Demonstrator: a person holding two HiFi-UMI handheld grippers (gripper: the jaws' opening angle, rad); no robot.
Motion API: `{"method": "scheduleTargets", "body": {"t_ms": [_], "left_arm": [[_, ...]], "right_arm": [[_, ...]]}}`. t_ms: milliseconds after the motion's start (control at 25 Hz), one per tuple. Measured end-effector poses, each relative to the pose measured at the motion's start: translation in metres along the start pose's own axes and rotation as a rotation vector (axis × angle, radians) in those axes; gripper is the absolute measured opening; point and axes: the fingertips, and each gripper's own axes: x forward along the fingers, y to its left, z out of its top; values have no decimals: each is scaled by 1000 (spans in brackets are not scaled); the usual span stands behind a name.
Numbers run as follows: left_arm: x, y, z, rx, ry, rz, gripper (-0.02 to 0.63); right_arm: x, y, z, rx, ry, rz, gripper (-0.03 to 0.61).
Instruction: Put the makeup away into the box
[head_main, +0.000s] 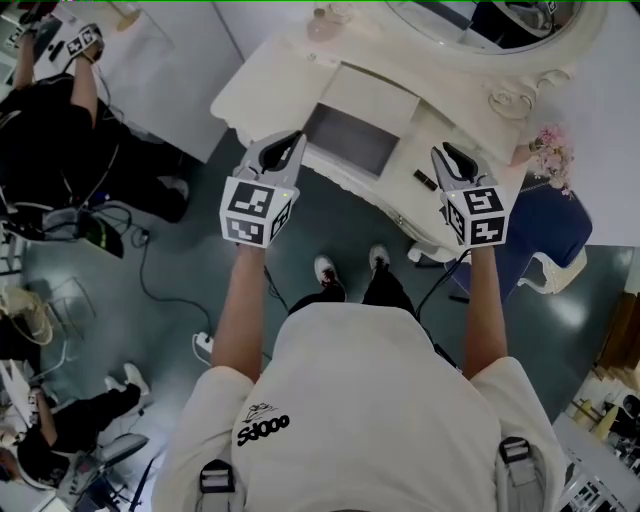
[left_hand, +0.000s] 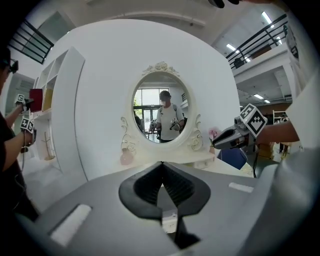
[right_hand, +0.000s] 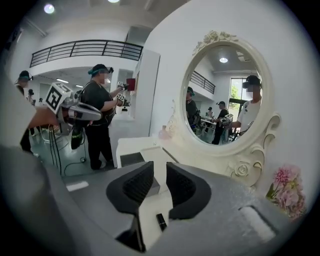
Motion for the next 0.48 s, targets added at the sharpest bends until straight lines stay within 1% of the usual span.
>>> {"method": "scheduleTargets", "body": {"t_ms": [240,480], "left_arm": [[44,-14,-22,-53,73,-15,20],[68,-30,-54,-113,159,-2,18]], "right_arm": [[25,-15,-64,-38,147,72,106],[48,-15,-131,0,264,175,115]]}}
